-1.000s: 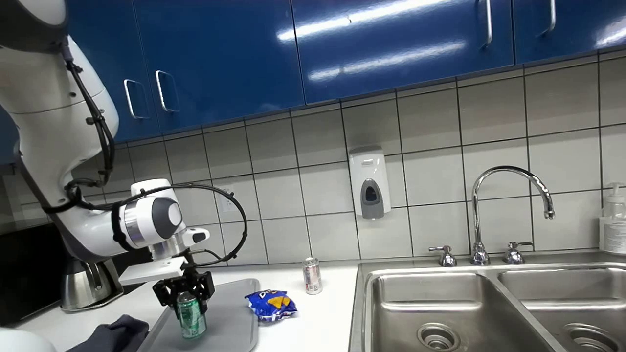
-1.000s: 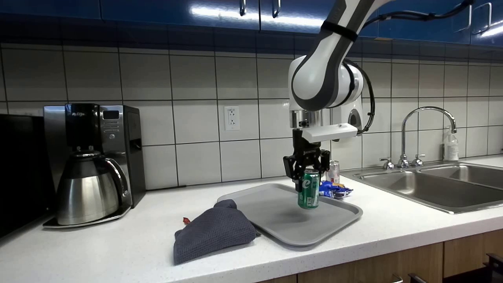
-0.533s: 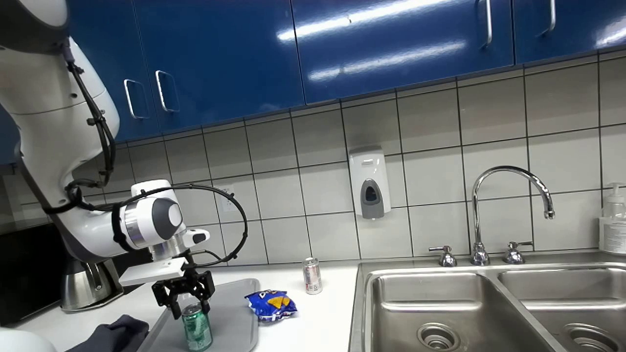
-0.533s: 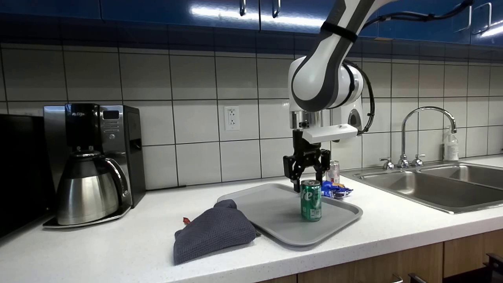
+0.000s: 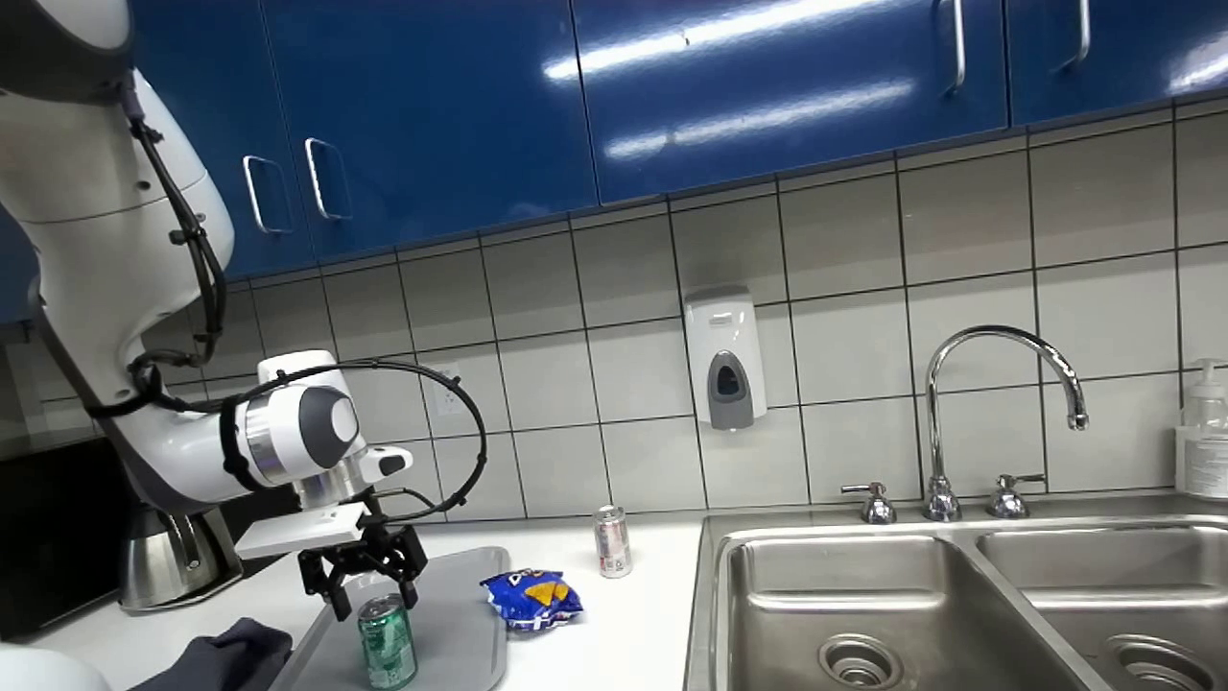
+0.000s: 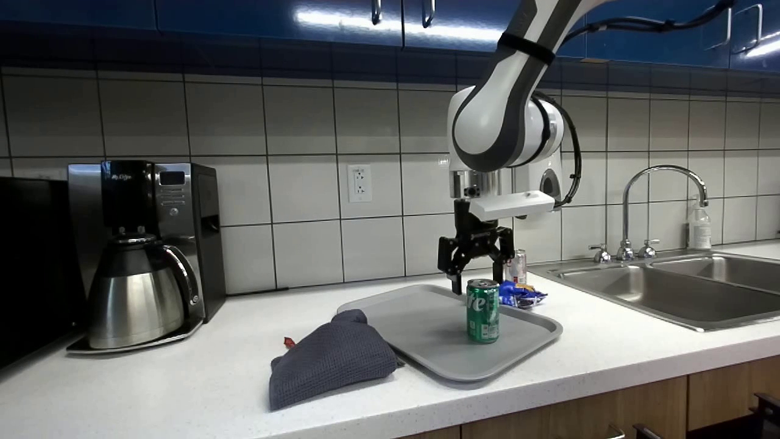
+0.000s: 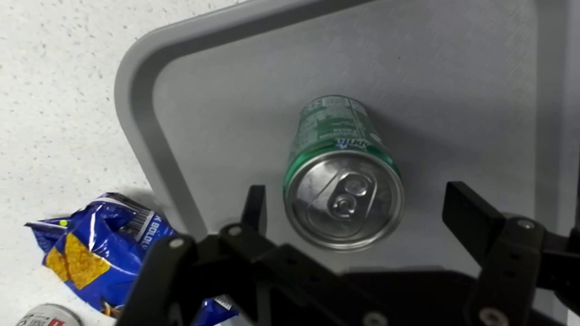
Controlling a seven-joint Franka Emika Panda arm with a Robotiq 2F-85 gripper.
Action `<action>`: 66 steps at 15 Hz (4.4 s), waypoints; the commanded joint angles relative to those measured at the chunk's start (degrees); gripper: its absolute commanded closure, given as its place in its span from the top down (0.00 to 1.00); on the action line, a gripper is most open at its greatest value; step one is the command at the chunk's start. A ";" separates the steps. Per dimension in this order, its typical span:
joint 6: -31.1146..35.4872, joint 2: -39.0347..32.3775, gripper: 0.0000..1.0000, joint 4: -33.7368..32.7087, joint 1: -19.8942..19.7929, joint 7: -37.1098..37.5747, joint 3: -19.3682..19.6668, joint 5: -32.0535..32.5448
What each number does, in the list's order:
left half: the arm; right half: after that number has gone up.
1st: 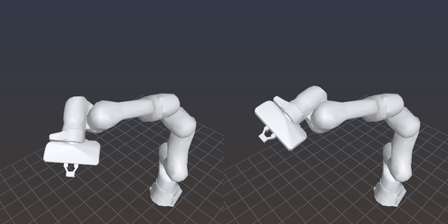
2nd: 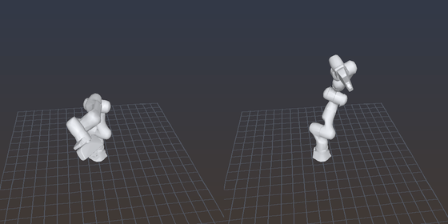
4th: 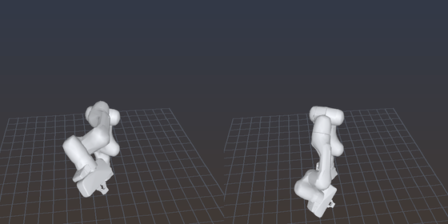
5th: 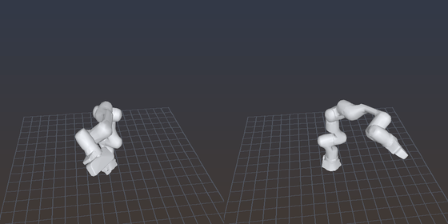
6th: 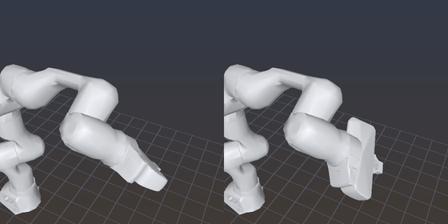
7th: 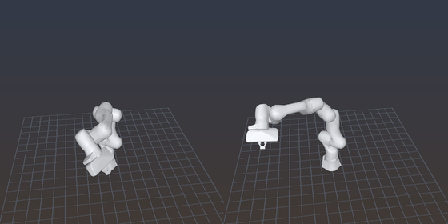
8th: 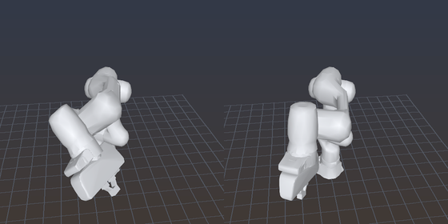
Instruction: Put the green and gray cans on the tray
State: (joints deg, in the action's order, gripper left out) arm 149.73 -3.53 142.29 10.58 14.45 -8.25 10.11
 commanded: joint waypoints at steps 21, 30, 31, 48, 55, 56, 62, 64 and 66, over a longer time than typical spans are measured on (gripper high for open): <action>1.30 4.52 1.00 -0.13 -9.65 -1.05 8.24 0.06; 0.96 3.50 1.00 -0.28 -10.98 -1.01 9.93 -0.10; 0.97 3.50 1.00 -0.29 -10.98 -1.01 9.93 -0.10; 3.57 -2.12 1.00 -4.18 -10.46 9.13 11.07 7.24; 5.14 -8.23 1.00 -9.97 -10.67 4.81 12.91 2.18; 5.48 -9.11 1.00 -10.87 -10.76 4.24 13.05 1.31; 5.33 -14.13 1.00 -16.91 -11.17 0.72 13.31 -3.73; 5.04 -15.96 1.00 -19.08 -11.41 -0.46 13.30 -4.96; 4.72 -17.59 1.00 -21.03 -11.55 -1.18 13.31 -5.92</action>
State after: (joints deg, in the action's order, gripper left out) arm 155.15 -18.05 125.42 -0.18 16.21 5.26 6.37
